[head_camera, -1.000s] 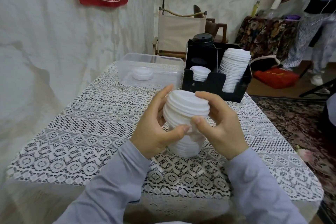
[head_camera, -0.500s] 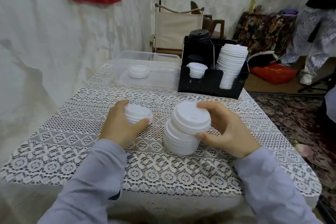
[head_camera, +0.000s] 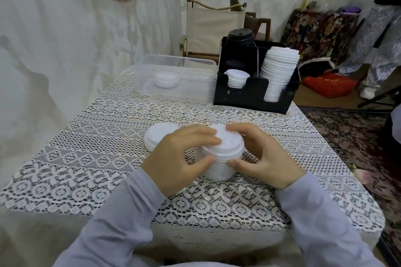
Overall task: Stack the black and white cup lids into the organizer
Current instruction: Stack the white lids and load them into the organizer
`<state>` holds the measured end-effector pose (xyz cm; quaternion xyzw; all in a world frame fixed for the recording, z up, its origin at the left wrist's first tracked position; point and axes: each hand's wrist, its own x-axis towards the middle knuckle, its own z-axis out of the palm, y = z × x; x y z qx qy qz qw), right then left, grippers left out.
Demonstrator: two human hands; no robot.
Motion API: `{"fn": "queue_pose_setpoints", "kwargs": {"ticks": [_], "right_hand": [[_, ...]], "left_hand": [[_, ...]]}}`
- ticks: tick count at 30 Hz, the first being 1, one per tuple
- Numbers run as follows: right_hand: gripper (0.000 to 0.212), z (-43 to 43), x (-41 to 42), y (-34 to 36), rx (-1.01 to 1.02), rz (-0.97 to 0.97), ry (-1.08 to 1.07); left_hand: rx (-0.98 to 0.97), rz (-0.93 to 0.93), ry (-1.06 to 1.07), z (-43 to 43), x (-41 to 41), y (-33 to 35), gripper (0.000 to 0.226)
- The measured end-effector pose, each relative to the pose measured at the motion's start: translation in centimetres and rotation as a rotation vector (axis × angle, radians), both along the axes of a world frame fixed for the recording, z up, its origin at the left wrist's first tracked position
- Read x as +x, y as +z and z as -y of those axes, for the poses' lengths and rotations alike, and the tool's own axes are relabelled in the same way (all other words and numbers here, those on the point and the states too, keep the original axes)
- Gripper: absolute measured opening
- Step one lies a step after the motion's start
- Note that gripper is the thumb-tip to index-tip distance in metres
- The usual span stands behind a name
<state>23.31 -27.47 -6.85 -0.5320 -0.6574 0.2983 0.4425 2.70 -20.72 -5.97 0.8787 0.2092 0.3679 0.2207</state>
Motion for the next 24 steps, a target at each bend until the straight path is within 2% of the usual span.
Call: {"fn": "queue_pose_setpoints", "kwargs": {"ticks": [11,16,21,24], "right_hand": [[0.06,0.6,0.2,-0.5,-0.088,-0.004,-0.004],[0.062,1.0,0.0,-0.4,-0.093,-0.015,-0.028],[0.069,1.2,0.0,-0.8,-0.045,0.081,-0.072],[0.072,1.2,0.1,-0.9,-0.03,0.168,-0.086]], "left_hand": [[0.045,-0.005,-0.004,-0.2,0.0,-0.4,0.039],[0.161,-0.09,-0.013,-0.1,0.2,-0.5,0.036],[0.138,-0.073,-0.008,-0.1,-0.1,-0.6,0.036],[0.166,-0.037,0.075,0.2,-0.7,0.1,0.048]]}}
